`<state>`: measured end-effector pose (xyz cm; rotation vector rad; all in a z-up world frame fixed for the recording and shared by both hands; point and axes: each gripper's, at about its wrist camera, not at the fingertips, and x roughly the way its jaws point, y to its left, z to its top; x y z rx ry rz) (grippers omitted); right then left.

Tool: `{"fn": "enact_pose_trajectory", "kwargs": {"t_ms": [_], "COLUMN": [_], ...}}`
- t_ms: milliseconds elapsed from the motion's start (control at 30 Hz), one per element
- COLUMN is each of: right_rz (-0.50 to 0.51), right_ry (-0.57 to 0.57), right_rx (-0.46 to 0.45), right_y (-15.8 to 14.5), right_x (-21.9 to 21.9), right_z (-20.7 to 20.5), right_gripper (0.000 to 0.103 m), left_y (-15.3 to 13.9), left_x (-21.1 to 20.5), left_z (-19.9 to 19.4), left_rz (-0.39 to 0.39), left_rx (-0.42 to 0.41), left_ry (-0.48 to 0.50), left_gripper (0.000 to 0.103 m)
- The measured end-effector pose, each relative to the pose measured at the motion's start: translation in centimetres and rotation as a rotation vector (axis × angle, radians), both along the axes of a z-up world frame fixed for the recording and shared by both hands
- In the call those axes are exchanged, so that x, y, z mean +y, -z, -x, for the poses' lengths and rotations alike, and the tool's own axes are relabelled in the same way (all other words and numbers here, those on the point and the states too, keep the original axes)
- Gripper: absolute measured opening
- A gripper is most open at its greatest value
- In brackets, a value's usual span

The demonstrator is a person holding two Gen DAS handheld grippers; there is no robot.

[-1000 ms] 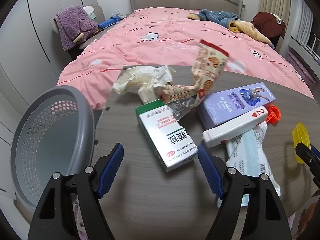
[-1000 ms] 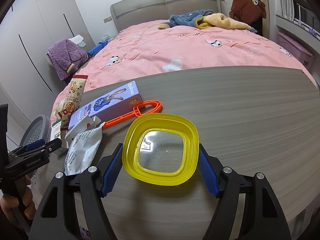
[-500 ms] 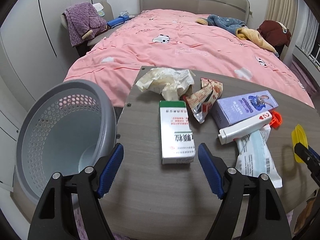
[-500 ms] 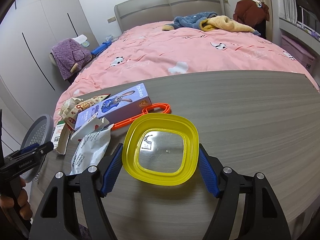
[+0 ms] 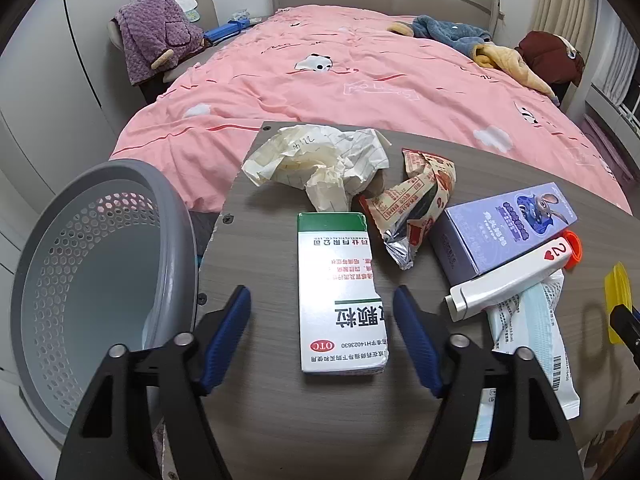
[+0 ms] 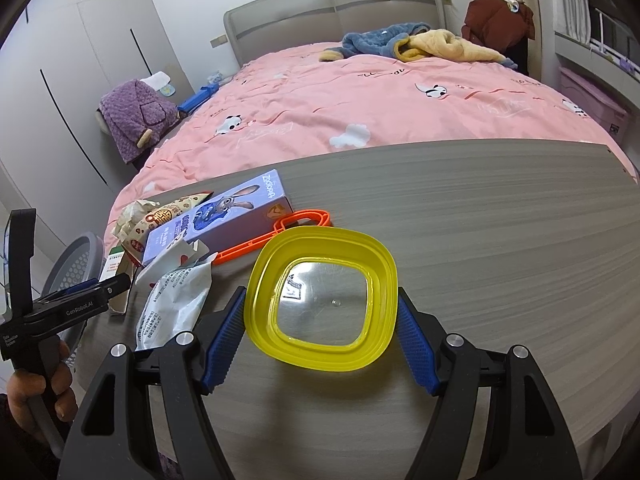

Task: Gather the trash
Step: 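Grasp the green-and-white medicine box with the left tool while the right tool holds the lid, then carry the medicine box and yellow lid over the grey basket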

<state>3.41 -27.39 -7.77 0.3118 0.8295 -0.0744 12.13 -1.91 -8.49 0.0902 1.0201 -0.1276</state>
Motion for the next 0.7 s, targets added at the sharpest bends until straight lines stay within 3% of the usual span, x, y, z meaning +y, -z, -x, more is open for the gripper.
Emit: {"fn": "enact_pose_trajectory", "kwargs": {"t_ms": [33, 100, 333, 700], "right_rz": [0.0, 0.0, 0.005, 0.039], "right_ry": [-0.001, -0.004, -0.008, -0.056], "right_rx": [0.001, 0.002, -0.004, -0.065], "right_y": [0.0, 0.1, -0.3, -3.7], "right_x": [0.0, 0.1, 0.4, 3.1], "right_z": [0.0, 0.0, 0.4, 0.4], "right_gripper": [0.069, 0.069, 0.069, 0.069], "left_y": [0.1, 0.4, -0.3, -5.4], "left_x": [-0.1, 0.0, 0.9, 3.8], "left_z": [0.0, 0.0, 1.5, 4.5], "left_rz": [-0.002, 0.004, 0.026, 0.056], "left_rx": [0.007, 0.022, -0.001, -0.133], "left_ry": [0.008, 0.019, 0.017, -0.011], "left_gripper": [0.049, 0.037, 0.036, 0.037]}}
